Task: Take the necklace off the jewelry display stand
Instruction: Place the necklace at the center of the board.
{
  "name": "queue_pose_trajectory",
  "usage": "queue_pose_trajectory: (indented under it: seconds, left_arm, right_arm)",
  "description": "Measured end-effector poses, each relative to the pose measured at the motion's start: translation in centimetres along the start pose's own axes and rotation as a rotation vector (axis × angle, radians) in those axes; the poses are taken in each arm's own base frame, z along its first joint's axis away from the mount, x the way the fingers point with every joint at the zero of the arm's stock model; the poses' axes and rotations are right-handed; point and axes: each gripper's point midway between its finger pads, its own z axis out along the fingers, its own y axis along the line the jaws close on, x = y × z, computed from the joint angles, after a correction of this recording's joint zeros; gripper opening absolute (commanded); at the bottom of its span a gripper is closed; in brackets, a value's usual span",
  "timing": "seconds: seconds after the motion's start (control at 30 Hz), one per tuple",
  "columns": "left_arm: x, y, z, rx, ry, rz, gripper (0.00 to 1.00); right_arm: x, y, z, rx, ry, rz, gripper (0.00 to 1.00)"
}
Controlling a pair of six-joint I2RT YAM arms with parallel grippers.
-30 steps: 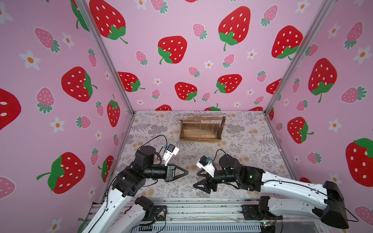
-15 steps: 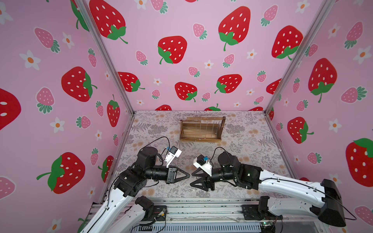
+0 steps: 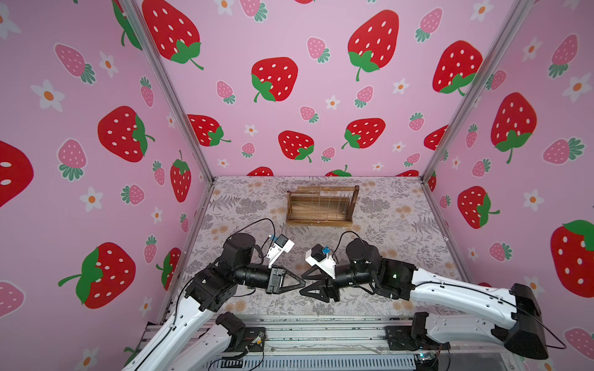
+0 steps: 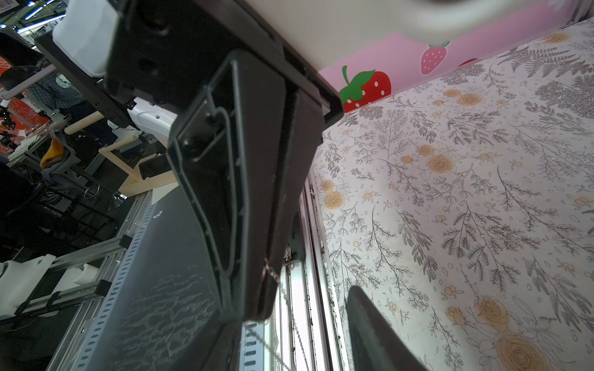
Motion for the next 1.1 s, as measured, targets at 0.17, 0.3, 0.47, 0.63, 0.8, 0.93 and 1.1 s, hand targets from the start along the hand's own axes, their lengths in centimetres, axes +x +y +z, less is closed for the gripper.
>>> queue_pose_trajectory:
  seconds: [0.17, 0.3, 0.47, 0.63, 0.8, 0.93, 1.1]
  left_arm:
    - [-0.1, -0.1, 0.2, 0.001, 0.001, 0.005, 0.0]
    - [-0.2, 0.0, 0.5, -0.003, 0.005, 0.008, 0.0]
    - [-0.3, 0.1, 0.7, -0.007, 0.005, 0.015, 0.0]
    - [-0.7, 0.0, 0.9, -0.009, 0.0, 0.023, 0.0]
    - [-1.1, 0.0, 1.0, -0.022, -0.009, 0.027, 0.3]
    - [-1.3, 0.0, 0.9, -0.03, -0.023, 0.017, 0.51]
    - [-1.8, -0.4, 0.4, -0.045, -0.063, 0.048, 0.51]
  right_arm:
    - [0.1, 0.5, 0.0, -0.028, 0.005, -0.005, 0.21]
    - [0.1, 0.9, 0.0, -0.045, 0.009, -0.006, 0.12]
    - [0.4, 1.0, -0.3, -0.044, 0.019, 0.001, 0.01]
    - [0.3, 0.8, -0.7, -0.023, 0.01, 0.004, 0.0]
    - [0.0, 0.3, -1.6, 0.029, -0.031, 0.02, 0.0]
    - [0.1, -0.6, -2.3, 0.089, -0.052, 0.043, 0.0]
    - [0.3, -1.4, -2.3, 0.131, -0.057, 0.076, 0.0]
